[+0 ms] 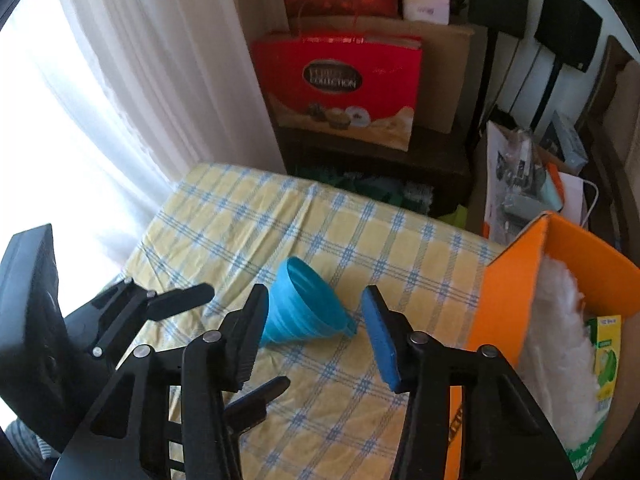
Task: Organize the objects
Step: 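Grasp the blue collapsible funnel with both tools and lift, then carry the funnel into the box with both tools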
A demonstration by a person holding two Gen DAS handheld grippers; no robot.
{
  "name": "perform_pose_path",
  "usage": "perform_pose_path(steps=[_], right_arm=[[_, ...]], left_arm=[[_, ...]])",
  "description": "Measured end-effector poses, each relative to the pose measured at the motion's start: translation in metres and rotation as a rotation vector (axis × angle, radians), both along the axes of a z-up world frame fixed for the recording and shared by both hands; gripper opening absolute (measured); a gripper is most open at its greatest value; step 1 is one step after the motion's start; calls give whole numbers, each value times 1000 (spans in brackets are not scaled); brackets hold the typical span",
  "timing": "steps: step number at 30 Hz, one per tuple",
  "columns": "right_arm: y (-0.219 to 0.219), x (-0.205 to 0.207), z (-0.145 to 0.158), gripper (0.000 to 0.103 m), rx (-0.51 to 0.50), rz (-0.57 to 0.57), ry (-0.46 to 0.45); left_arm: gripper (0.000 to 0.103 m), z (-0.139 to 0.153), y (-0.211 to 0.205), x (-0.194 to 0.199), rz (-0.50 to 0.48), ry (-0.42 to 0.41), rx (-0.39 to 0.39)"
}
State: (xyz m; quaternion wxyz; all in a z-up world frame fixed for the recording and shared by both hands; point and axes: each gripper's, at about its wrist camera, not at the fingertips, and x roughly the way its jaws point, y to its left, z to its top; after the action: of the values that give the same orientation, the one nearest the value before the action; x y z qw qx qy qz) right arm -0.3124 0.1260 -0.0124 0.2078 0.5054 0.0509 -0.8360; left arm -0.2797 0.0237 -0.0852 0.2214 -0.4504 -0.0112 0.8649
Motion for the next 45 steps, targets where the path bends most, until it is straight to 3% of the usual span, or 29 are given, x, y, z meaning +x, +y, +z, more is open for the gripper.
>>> perform_pose_path(steps=[6,8,10,13,22,32,42,45], right_arm=[[-5,-7,-17,34,-25,32,-53],[-6,-8,-20,29,-32,35,-68],[-5,-7,-18,24,-41,37,-69],[-4,-7,-16,19,-60,34,-83],[-1,3,-5,17,-102,14,-81],[11,33,35,15,-152,26,-21],[51,76,73,15,-200,-6,28],[67,90,83,15,-203,-23,46]], left_arm=[[61,-8,2,-10,-26,-9,14],[47,-11,5,-11,-45,-17,18],[42,-13,8,-11,-56,-22,2],[43,-14,9,-12,-59,-13,14],[42,-4,3,-1,-78,6,59],[42,39,8,25,-110,60,72],[41,84,46,65,-204,99,62],[37,93,61,76,-234,110,56]])
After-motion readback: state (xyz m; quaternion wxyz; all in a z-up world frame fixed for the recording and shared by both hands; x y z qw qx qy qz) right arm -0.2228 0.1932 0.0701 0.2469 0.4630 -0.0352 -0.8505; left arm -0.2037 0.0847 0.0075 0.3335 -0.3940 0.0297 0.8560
